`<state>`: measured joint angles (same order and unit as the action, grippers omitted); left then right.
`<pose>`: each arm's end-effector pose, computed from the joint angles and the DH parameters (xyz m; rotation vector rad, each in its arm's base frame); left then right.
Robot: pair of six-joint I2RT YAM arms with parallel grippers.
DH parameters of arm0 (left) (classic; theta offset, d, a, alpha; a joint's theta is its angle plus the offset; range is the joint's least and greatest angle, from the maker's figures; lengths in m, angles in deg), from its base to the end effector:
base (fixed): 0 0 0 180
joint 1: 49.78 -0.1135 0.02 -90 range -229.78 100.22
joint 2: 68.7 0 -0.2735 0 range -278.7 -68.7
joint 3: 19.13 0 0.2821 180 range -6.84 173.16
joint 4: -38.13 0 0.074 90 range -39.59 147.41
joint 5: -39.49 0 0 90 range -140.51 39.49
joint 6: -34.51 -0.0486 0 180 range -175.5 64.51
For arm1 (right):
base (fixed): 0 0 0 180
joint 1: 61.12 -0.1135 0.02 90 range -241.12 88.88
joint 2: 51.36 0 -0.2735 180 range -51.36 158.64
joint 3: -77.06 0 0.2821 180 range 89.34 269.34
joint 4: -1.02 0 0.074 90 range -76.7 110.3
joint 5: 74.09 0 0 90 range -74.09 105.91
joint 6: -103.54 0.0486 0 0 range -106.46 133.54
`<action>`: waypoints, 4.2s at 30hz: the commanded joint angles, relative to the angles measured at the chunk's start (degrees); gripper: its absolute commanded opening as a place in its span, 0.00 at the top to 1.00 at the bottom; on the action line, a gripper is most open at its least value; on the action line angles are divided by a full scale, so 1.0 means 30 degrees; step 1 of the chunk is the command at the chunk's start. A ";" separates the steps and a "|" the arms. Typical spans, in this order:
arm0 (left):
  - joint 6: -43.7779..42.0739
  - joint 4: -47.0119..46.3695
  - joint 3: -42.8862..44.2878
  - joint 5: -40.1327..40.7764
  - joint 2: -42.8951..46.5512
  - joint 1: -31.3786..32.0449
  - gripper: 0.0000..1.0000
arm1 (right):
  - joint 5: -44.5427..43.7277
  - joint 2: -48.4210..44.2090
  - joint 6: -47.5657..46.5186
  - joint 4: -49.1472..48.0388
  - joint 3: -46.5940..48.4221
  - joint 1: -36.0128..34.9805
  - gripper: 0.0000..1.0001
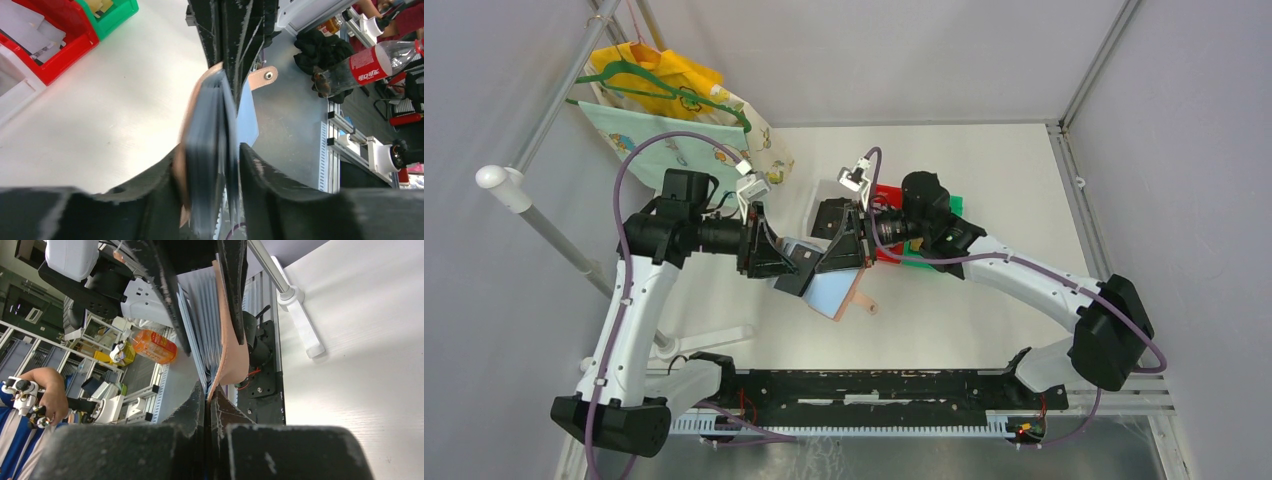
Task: Take the credit cards out of the card holder
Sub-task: Remove the credit card from the card holder.
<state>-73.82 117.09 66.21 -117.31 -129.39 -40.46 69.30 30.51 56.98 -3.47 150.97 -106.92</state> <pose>0.1870 -0.0760 0.3940 0.9407 1.9450 -1.3358 0.2255 0.2878 0.3390 -0.8950 1.7946 1.8472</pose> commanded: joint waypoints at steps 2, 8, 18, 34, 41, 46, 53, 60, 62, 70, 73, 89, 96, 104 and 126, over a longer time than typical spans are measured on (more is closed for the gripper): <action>0.0369 0.1055 0.0632 -0.0507 0.0166 0.0040 0.56 | -0.1044 -0.0554 -0.1388 -0.1909 0.1928 0.0252 1.00; 0.1513 0.0541 0.0980 -0.0883 0.0918 0.0046 0.22 | -0.0983 -0.0860 -0.2635 -0.0983 0.2658 0.0356 1.00; 0.2635 -0.0075 0.0975 -0.3394 0.1770 0.0064 0.09 | 0.0272 -0.1635 -0.7227 0.1261 0.4612 0.0225 1.00; 0.6255 -0.6467 -0.0840 0.3744 0.5315 0.0056 0.00 | 0.0838 -0.2305 -1.1238 0.4361 0.6538 -0.0752 1.00; 0.6885 -0.7888 -0.0600 0.2887 0.5475 0.0057 0.00 | 0.0114 -0.1650 -1.1857 0.5519 0.7630 -0.1452 1.00; 0.6808 -0.7899 0.0166 0.1263 0.5314 0.0069 0.00 | -0.0653 -0.1028 -1.2381 0.7348 0.8337 -0.1527 1.00; 0.4773 -0.6649 0.0894 0.1679 0.5102 0.0060 0.11 | -0.1529 -0.0423 -1.2803 0.9126 0.9278 -0.1491 1.00; 0.2894 -0.5007 0.0575 0.3199 0.4938 0.0060 0.35 | -0.1587 -0.0260 -1.2402 0.9034 0.9468 -0.1493 1.00; 0.2578 -0.4668 0.0473 0.3313 0.4814 0.0057 0.37 | -0.1416 -0.0055 -1.2043 0.8877 0.9546 -0.1491 1.00; 0.2636 -0.4617 0.0090 0.2618 0.4500 0.0064 0.41 | -0.0431 0.0613 -1.1151 0.8327 0.9414 -0.1546 1.00; 0.2674 -0.4617 -0.0026 0.2311 0.4568 0.0063 0.53 | -0.0536 0.0649 -1.1253 0.8566 0.9392 -0.1549 1.00; 0.5976 -0.5515 -0.0587 0.3229 0.3587 0.0049 0.89 | -0.1905 -0.1506 -0.5158 0.3330 0.6414 0.1824 0.26; 0.8472 -0.6828 -0.0732 0.6038 0.2967 0.0070 0.96 | -0.4094 -0.3993 -0.0789 -0.1637 0.2581 0.2116 0.30; 0.8871 -0.7022 -0.0621 0.6393 0.2606 0.0054 0.98 | -0.4159 -0.2928 0.3588 -0.7900 -0.1587 -0.0068 0.37; 1.0476 -0.7612 0.0345 0.1956 0.2540 0.0047 0.98 | -0.5189 -0.1580 0.2828 -0.6930 -0.1880 -0.0722 0.48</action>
<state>-45.87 99.27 64.14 -106.60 -122.22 -40.33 54.63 27.03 67.67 -24.67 145.09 -109.02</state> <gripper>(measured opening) 0.347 0.519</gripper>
